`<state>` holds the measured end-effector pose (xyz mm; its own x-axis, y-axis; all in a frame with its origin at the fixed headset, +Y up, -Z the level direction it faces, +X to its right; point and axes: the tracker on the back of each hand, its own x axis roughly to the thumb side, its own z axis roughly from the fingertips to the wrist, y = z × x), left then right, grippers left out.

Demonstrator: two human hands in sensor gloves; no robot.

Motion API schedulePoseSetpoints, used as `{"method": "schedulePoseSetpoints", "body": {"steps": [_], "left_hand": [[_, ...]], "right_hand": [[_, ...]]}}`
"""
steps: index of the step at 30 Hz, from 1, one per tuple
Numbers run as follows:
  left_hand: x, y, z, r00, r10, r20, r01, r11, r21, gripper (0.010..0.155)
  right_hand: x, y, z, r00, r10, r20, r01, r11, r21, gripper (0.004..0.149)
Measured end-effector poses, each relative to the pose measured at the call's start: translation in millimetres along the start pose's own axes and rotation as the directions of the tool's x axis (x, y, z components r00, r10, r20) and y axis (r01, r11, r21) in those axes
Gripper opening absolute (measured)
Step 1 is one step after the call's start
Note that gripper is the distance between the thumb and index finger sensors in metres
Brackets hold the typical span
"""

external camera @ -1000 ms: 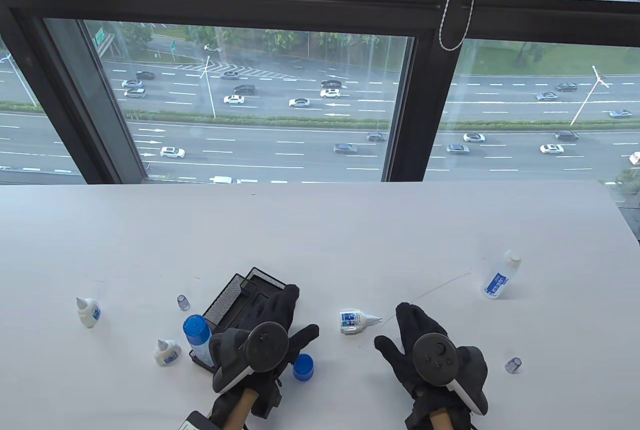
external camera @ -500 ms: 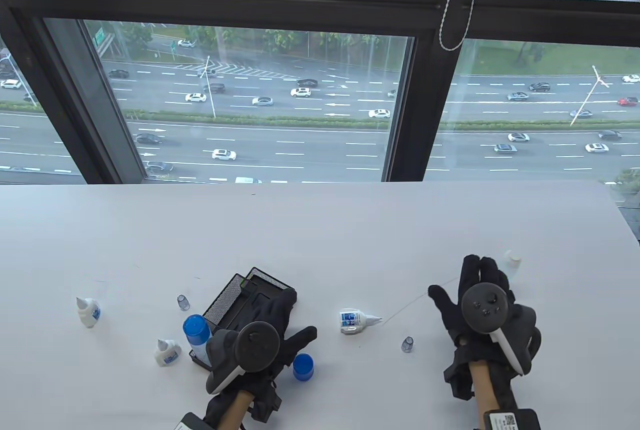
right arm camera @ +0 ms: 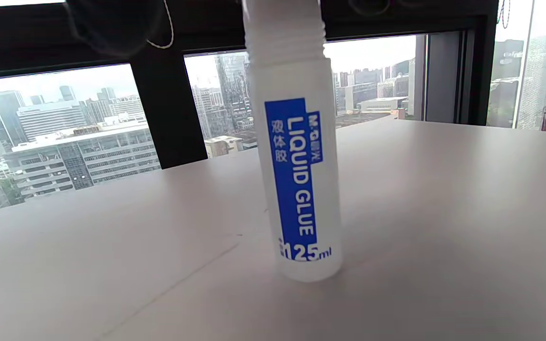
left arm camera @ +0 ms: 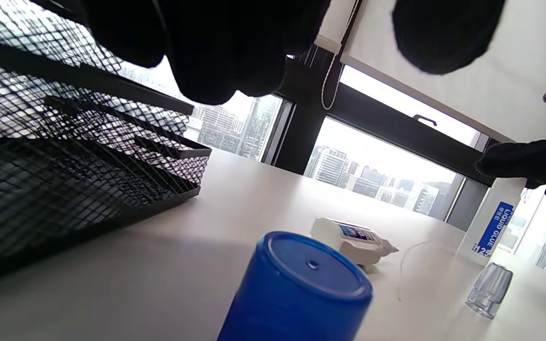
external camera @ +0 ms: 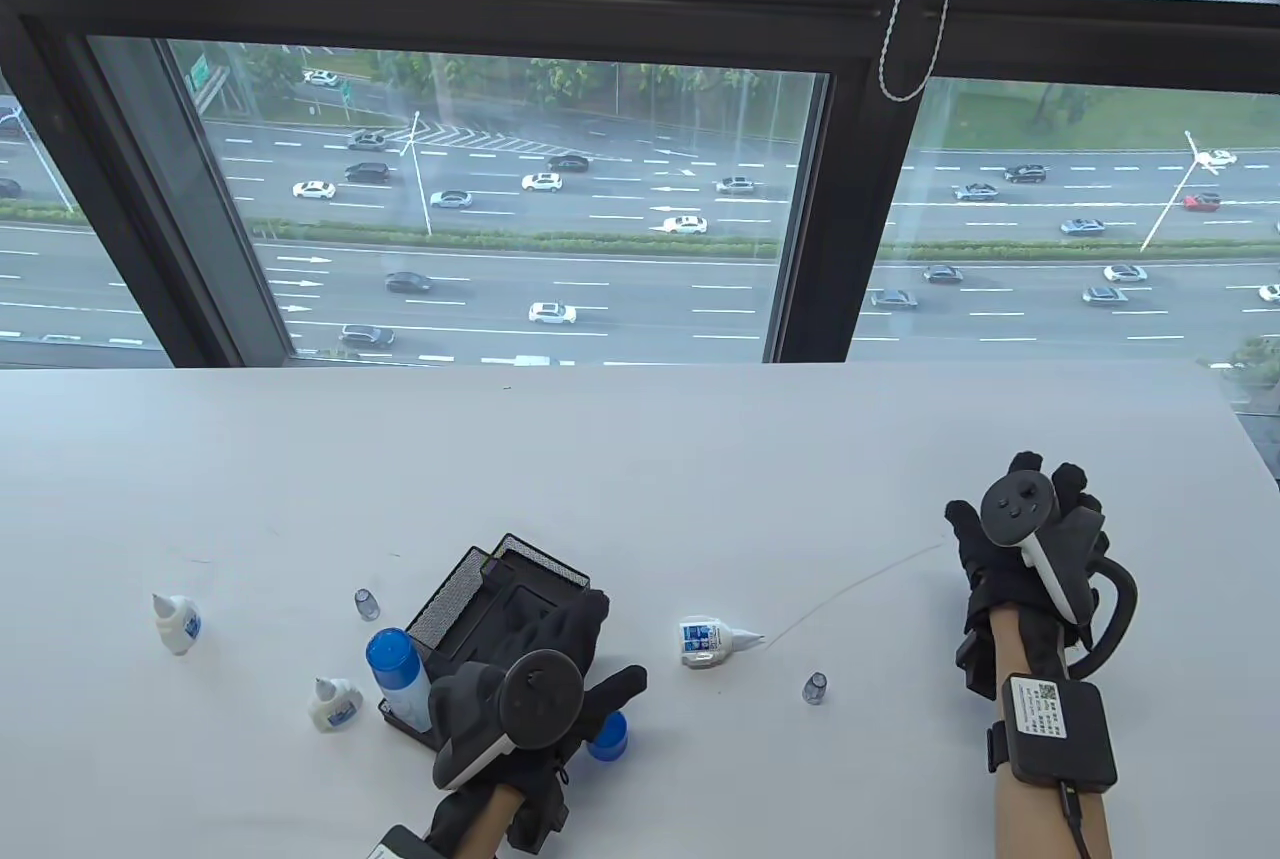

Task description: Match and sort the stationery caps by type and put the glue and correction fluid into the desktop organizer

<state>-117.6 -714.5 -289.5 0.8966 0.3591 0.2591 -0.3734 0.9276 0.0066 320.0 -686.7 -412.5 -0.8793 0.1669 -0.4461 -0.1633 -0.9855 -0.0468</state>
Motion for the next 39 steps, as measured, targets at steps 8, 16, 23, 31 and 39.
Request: {"method": "schedulePoseSetpoints", "body": {"steps": [8, 16, 23, 31, 39], "left_hand": [[0, 0, 1, 1.000, 0.007, -0.008, -0.007, 1.000, -0.002, 0.082], [-7, 3, 2, 0.995, 0.095, -0.009, -0.095, 0.995, -0.010, 0.082], [5, 0, 9, 0.988, 0.148, 0.029, -0.148, 0.989, -0.018, 0.081], [15, 13, 27, 0.976, 0.205, 0.077, -0.206, 0.978, 0.005, 0.085], [24, 7, 29, 0.978, 0.139, 0.153, -0.135, 0.990, -0.034, 0.083]], "right_hand": [[3, -1, 1, 0.999, 0.048, 0.020, -0.045, 0.990, -0.136, 0.058], [28, -33, 52, 0.980, 0.087, 0.177, -0.019, 0.936, -0.352, 0.058], [79, -65, 130, 0.887, -0.035, 0.461, 0.189, 0.938, -0.292, 0.059], [122, -51, 210, 0.683, -0.266, 0.680, 0.365, 0.931, -0.002, 0.060], [139, -29, 262, 0.554, -0.279, 0.784, 0.368, 0.927, 0.071, 0.061]]}}
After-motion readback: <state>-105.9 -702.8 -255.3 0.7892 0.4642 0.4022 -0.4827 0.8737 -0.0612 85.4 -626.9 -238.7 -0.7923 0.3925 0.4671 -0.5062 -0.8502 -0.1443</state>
